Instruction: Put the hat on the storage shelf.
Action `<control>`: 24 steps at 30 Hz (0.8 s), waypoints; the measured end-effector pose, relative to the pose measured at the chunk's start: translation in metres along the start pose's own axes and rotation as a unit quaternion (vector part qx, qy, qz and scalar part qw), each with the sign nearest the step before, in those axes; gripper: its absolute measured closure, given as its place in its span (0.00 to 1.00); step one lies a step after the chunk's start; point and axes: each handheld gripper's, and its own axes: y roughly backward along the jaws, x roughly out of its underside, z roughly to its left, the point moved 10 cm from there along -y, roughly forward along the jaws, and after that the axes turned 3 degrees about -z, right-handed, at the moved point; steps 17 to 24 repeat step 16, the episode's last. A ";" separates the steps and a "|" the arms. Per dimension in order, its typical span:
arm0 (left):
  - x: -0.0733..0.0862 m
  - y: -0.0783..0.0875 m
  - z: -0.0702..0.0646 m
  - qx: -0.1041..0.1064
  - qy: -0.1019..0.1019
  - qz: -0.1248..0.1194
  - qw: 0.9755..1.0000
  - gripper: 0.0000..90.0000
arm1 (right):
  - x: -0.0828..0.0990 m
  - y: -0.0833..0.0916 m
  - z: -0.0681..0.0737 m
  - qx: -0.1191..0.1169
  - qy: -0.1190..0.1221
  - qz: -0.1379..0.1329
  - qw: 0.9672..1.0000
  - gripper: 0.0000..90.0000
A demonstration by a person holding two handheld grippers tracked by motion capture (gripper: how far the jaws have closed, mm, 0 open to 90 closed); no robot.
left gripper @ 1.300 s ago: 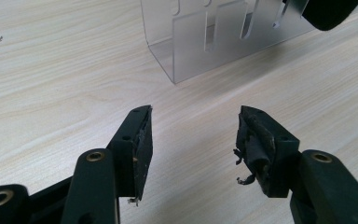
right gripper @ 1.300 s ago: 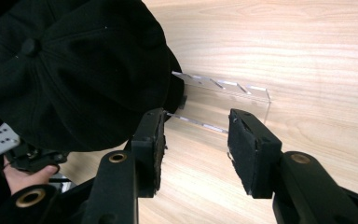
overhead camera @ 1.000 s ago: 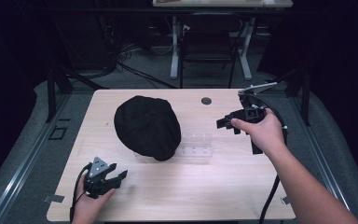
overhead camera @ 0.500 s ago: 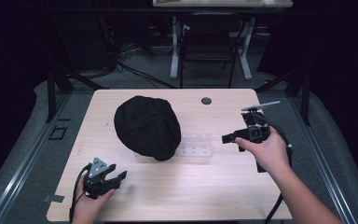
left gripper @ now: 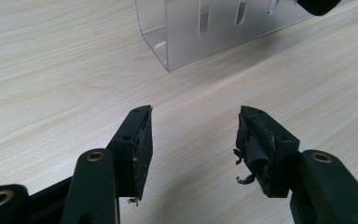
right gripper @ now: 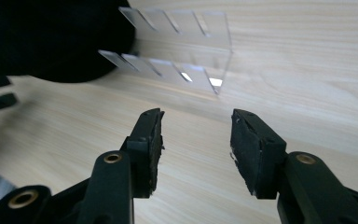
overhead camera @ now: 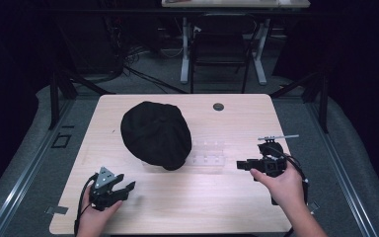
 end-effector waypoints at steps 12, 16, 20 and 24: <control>-0.004 0.001 -0.006 0.022 0.017 -0.008 1.000 0.50 | 0.040 -0.021 -0.031 0.032 0.009 -0.043 0.999 0.55; -0.011 0.003 -0.010 0.056 0.048 -0.028 0.997 0.47 | 0.047 -0.024 -0.036 0.029 0.017 -0.067 0.997 0.52; -0.011 0.003 -0.010 0.056 0.048 -0.028 0.997 0.47 | 0.047 -0.024 -0.036 0.029 0.017 -0.067 0.997 0.52; -0.011 0.003 -0.010 0.056 0.048 -0.028 0.997 0.47 | 0.047 -0.024 -0.036 0.029 0.017 -0.067 0.997 0.52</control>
